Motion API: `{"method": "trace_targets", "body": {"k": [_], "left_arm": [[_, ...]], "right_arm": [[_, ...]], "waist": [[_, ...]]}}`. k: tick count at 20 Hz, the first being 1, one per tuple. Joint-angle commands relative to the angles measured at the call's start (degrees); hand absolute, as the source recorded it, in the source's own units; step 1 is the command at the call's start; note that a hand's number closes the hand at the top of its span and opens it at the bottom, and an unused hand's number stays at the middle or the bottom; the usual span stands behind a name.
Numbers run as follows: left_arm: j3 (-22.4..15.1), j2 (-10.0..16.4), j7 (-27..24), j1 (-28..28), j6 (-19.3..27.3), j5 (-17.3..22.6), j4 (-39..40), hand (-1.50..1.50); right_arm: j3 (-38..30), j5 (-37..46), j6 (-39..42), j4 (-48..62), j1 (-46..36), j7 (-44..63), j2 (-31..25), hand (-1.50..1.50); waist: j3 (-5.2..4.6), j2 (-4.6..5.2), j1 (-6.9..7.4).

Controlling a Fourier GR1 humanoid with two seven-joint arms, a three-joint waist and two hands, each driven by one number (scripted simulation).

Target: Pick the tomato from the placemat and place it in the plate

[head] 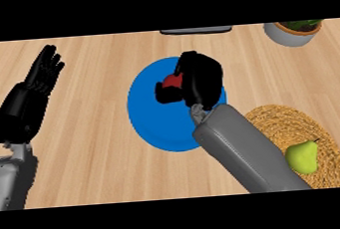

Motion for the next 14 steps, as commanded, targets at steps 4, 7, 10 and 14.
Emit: {"method": "trace_targets", "body": {"k": [4, 7, 10, 14], "left_arm": [[0.45, -0.16, -2.90, 0.22, -0.99, -1.04, 1.70, 0.00], [0.06, -0.07, 2.31, -4.03, -1.98, 0.74, 0.68, 0.00], [0.54, -0.41, -0.35, -3.15, -2.43, 0.35, 3.11, 0.00], [-0.67, -1.50, -1.03, -2.73, -1.35, -1.41, 2.40, 0.00]], "right_arm": [[0.26, -9.65, -15.27, 19.45, -4.25, -2.96, 0.21, 1.50], [-1.70, -14.27, -17.92, 25.25, -8.73, -3.82, 0.21, -1.50], [0.42, -21.73, -21.76, 26.90, -8.47, -9.19, 0.21, -1.50], [-0.65, -27.37, -27.18, 28.22, -9.47, -17.28, 0.21, -1.50]], "waist": [[0.01, 0.53, 1.02], [0.06, 0.74, 1.77], [0.05, 0.84, 2.01], [0.08, 0.87, 2.20]]}}
